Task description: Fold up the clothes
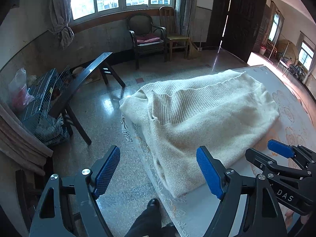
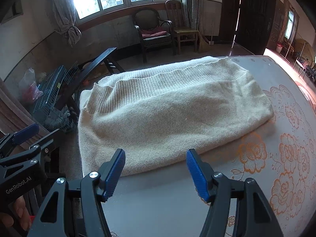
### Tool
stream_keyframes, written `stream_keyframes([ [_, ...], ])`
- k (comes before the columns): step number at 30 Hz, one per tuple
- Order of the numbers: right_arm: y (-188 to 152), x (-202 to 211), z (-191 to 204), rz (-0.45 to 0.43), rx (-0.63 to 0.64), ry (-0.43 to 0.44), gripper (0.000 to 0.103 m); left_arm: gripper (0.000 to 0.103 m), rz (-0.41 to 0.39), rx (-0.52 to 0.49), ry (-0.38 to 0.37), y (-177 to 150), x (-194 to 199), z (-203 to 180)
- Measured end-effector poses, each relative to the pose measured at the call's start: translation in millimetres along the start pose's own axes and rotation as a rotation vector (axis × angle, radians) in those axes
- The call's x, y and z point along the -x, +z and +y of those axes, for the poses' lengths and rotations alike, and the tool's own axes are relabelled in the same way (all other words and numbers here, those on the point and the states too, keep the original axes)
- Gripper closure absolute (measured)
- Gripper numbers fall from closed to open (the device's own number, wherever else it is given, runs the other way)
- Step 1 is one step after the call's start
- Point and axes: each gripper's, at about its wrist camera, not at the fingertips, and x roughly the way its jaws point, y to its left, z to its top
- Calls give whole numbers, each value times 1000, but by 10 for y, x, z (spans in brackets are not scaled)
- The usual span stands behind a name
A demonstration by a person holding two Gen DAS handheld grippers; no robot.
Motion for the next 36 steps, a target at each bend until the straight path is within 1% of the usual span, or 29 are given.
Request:
stream_keyframes([
  [5,21,12,-6,-3,3,-6,38,22,-6,7,2,11,1,-5],
  [23,33,-13,-22,4,4,-3,38,22,12,14,0,13,-50,-29],
  [28,27,-18,-22,6,6,-3,38,23,26,23,-30,19,-79,-24],
  [30,24,-19,-20,6,7,-3,38,23,20,23,-39,27,-76,-26],
  [33,18,-21,-16,7,9,-2,38,23,-2,25,-31,35,-60,-23],
  [36,14,-27,-11,8,15,-5,38,22,15,18,-3,30,-98,-31],
])
